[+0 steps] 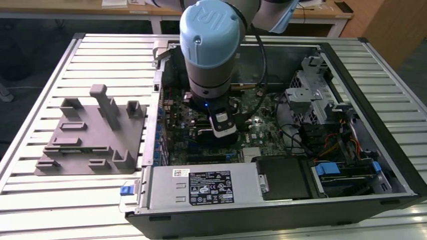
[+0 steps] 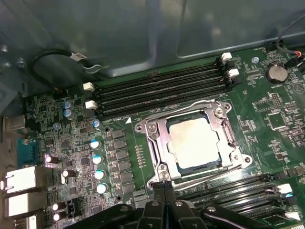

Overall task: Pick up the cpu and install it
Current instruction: 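Install the second cpu locking lever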

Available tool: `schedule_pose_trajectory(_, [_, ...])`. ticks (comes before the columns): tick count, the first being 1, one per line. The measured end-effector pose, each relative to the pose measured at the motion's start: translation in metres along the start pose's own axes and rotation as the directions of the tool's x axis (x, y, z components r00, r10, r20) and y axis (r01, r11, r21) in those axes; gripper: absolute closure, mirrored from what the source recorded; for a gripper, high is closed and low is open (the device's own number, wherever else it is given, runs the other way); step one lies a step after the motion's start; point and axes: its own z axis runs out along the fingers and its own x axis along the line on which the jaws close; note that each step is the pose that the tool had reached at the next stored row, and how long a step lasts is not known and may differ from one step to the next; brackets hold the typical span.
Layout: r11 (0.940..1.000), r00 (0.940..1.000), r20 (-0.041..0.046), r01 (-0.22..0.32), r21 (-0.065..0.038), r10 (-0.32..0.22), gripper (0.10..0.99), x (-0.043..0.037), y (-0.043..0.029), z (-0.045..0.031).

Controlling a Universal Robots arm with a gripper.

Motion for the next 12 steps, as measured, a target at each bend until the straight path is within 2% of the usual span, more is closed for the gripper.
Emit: schedule_pose_trajectory(12, [1.0000,1.0000,-0.0001,0.000,0.000,0.000,0.980,0.0043,0.0029,0.0048])
